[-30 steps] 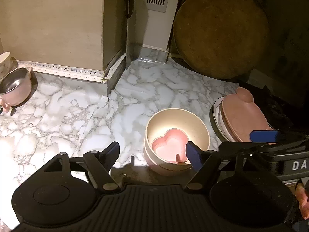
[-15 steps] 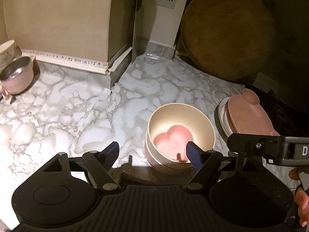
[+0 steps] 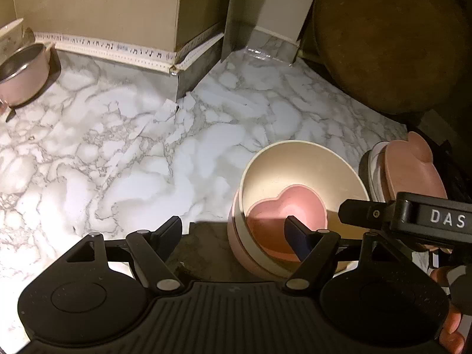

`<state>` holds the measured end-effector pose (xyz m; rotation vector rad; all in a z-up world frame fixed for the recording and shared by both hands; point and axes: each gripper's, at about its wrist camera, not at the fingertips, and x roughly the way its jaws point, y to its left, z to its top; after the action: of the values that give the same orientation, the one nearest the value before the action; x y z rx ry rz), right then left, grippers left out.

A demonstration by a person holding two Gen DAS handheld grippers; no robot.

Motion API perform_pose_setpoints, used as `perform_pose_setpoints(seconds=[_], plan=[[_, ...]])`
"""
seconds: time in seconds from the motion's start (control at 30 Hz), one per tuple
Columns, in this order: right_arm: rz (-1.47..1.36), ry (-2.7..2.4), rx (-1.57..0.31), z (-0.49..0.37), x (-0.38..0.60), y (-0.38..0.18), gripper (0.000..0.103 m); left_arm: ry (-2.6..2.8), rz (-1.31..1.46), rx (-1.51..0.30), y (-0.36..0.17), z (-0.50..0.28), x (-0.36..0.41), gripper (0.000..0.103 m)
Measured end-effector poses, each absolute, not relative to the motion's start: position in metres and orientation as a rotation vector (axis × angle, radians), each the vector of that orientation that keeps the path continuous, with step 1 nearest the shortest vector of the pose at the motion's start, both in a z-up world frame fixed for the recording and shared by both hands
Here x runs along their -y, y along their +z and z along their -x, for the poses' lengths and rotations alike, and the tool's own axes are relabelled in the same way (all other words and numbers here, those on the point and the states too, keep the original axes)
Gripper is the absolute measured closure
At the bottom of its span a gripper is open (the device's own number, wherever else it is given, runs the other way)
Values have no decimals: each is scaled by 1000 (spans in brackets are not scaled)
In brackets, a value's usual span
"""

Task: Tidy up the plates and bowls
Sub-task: 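Close the right gripper on the cream bowl rim, then carry the nested bowls with the right gripper to the pink bear plate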

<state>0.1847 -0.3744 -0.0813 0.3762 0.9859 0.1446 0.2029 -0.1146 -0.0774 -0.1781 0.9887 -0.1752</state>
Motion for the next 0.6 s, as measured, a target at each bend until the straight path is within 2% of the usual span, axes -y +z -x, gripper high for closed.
perform_pose_setpoints(seconds=[0.17, 0.3, 0.6], plan=[[-423, 149, -1031, -199, 375, -95, 23, -166, 192, -1020, -88, -211, 118, 27], [-428, 162, -1051, -204, 371, -100, 24, -160, 206, -1035, -93, -214, 118, 27], [-423, 192, -1083, -212, 360, -106, 43, -155, 219, -1059, -99, -218, 118, 28]])
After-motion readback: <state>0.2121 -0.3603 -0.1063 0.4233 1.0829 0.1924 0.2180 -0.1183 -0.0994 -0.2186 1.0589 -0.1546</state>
